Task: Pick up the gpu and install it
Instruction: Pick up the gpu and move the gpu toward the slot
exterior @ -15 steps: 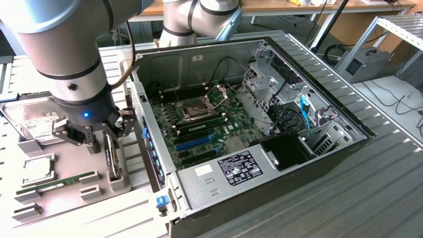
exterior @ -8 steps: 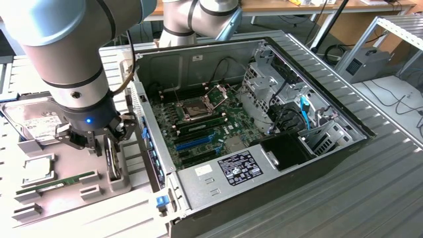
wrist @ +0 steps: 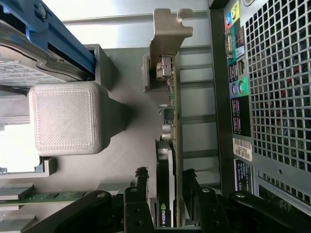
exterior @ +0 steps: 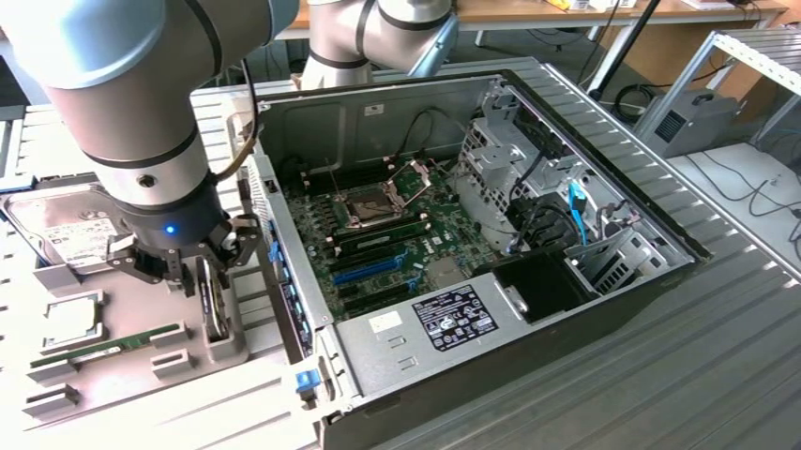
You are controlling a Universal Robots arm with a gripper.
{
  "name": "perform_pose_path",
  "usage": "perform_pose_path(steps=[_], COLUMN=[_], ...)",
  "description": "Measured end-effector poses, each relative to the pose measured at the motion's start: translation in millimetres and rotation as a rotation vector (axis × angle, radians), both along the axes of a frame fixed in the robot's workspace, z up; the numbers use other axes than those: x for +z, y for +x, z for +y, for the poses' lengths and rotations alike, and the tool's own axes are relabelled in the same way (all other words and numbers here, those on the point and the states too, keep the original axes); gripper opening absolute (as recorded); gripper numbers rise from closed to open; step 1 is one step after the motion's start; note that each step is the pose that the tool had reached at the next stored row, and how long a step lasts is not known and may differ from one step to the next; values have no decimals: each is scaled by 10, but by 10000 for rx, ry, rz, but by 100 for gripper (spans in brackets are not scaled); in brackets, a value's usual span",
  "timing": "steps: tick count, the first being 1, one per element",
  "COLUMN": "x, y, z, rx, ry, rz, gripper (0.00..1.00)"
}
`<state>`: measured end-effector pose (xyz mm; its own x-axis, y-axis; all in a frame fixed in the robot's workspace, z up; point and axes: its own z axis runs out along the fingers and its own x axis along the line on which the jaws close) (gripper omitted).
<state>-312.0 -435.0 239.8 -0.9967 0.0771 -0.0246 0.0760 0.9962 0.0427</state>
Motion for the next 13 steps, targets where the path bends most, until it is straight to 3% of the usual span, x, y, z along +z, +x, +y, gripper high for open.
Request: perform_pose_path(steps=[13], x=[0], y=[-9], z=[-2], rx=[1], ry=[1], rz=[-1], gripper=[42])
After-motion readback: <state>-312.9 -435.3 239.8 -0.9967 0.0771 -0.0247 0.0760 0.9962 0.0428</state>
